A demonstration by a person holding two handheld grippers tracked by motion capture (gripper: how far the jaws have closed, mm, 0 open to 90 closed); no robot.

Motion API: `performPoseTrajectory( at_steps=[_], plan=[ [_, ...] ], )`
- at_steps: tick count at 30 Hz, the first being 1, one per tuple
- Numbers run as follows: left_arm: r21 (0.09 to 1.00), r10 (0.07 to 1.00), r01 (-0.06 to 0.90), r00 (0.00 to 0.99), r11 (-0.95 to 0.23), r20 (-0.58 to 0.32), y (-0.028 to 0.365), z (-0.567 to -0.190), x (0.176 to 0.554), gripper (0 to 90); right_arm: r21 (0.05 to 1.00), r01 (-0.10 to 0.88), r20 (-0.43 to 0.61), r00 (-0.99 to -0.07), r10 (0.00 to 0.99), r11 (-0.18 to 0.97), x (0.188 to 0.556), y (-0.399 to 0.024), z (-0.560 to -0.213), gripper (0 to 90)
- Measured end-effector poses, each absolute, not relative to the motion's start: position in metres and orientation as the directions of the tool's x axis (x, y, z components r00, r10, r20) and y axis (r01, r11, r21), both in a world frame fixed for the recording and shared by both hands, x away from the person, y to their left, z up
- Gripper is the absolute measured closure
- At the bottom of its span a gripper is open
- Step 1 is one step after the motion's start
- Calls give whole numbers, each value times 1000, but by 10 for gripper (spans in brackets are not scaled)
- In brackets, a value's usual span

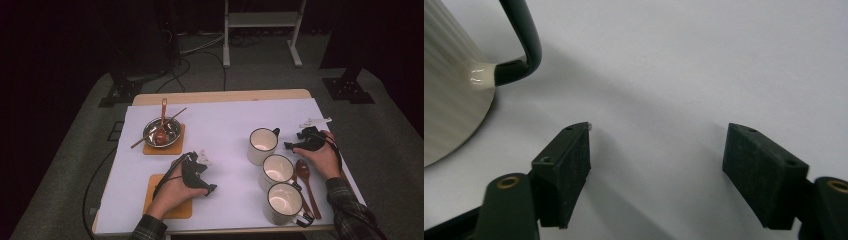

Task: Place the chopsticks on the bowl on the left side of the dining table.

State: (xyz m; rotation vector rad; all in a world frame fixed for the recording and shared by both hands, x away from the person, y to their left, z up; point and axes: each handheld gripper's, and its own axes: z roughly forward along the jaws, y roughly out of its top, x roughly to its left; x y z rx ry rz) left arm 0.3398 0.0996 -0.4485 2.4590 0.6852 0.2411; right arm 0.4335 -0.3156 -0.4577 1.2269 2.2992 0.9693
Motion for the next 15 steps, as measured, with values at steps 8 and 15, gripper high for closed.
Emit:
performPoseTrajectory(
  at_steps=[8,15],
  plan=[
    [569,525,422,851,-706,21,99,-449,340,58,737,578,25,-541,840,350,427,-324,-442,343],
    [560,528,428,849,-709,19,98,-449,340,57,741,585,37,-526,850,329,416,-337,-431,413]
  ],
)
